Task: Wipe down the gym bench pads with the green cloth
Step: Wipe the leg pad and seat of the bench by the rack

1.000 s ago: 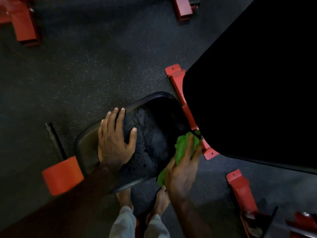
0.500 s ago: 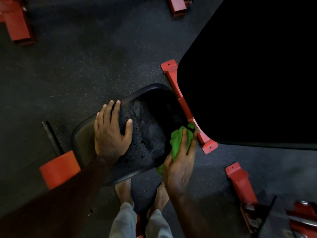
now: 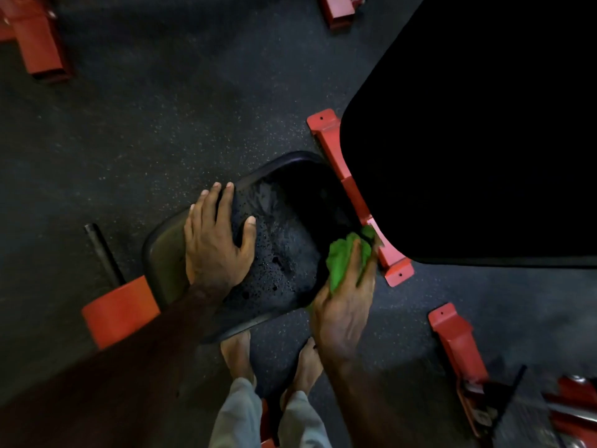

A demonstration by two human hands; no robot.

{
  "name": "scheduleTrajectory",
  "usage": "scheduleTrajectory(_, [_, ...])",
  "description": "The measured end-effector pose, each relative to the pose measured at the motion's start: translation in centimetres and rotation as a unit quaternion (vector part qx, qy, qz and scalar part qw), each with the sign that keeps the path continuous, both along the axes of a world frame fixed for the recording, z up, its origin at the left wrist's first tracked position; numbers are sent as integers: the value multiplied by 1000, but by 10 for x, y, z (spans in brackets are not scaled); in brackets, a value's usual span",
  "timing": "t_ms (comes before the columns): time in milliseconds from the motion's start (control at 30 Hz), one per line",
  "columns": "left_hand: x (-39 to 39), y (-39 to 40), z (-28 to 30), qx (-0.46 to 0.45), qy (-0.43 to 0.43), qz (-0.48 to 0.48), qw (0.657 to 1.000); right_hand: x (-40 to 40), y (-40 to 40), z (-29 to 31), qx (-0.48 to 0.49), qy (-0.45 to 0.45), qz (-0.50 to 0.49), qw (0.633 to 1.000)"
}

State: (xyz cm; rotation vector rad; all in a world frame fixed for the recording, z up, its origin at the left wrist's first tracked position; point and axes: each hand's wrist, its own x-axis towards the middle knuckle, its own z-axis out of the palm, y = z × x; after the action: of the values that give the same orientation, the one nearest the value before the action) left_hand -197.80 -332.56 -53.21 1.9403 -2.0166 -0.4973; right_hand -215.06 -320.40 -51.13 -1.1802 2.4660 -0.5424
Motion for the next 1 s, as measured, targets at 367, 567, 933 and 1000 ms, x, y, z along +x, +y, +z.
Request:
scheduleTrajectory(367, [1, 0, -5, -7, -1, 2, 1000, 14, -123, 1, 1, 53, 168, 984])
scheduleTrajectory(567, [3, -1, -6, -7, -6, 1, 1000, 26, -57, 5, 28, 60, 374, 925])
scheduleTrajectory(933, [71, 8, 6, -86, 159, 242, 953, 39, -99, 2, -1, 86, 298, 951])
scheduleTrajectory(1000, [88, 16, 2, -58, 140, 305, 940, 42, -85, -1, -8, 79, 429, 900])
